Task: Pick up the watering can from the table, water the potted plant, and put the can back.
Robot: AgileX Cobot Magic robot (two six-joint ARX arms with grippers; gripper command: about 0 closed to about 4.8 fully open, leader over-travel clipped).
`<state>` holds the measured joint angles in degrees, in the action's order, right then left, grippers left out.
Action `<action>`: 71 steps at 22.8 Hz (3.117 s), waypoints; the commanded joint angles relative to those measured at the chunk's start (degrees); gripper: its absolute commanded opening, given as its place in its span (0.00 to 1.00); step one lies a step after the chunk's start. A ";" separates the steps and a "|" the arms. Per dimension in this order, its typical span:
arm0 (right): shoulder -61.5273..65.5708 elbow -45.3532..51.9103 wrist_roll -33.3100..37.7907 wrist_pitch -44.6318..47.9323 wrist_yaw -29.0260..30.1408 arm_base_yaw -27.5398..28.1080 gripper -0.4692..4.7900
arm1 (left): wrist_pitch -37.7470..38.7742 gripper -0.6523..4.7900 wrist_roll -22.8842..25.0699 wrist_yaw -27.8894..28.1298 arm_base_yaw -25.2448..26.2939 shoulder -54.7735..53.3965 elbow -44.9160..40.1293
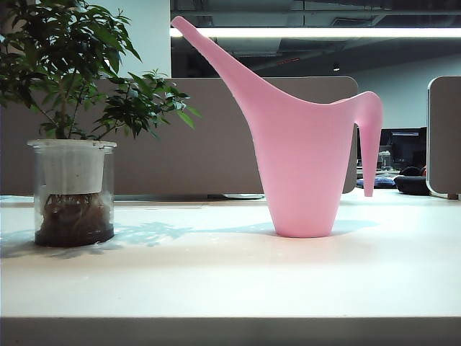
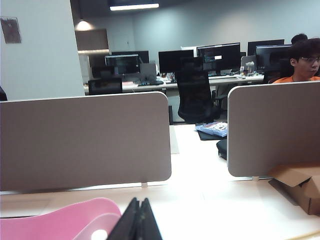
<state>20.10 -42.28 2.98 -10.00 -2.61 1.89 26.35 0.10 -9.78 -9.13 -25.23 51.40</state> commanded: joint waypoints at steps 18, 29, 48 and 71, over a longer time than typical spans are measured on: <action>41.64 -8.52 -7.50 -6.62 2.86 -6.27 0.75 | 24.83 0.11 1.42 -0.57 -3.10 -7.56 16.35; 66.23 -5.62 -10.88 28.70 23.32 -1.27 0.75 | 24.94 0.11 1.64 -0.52 -3.06 -7.52 16.35; 83.76 -8.81 -9.84 57.53 23.71 -1.27 0.74 | 27.54 0.11 1.64 -0.33 -3.04 -7.58 16.28; 72.74 -10.91 -17.66 60.87 14.49 -2.78 0.35 | 27.10 0.11 2.91 -0.98 -3.06 -7.69 16.31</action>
<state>94.06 -51.66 -12.82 49.54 11.35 -0.03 54.61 2.98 -10.35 -12.19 -32.93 67.64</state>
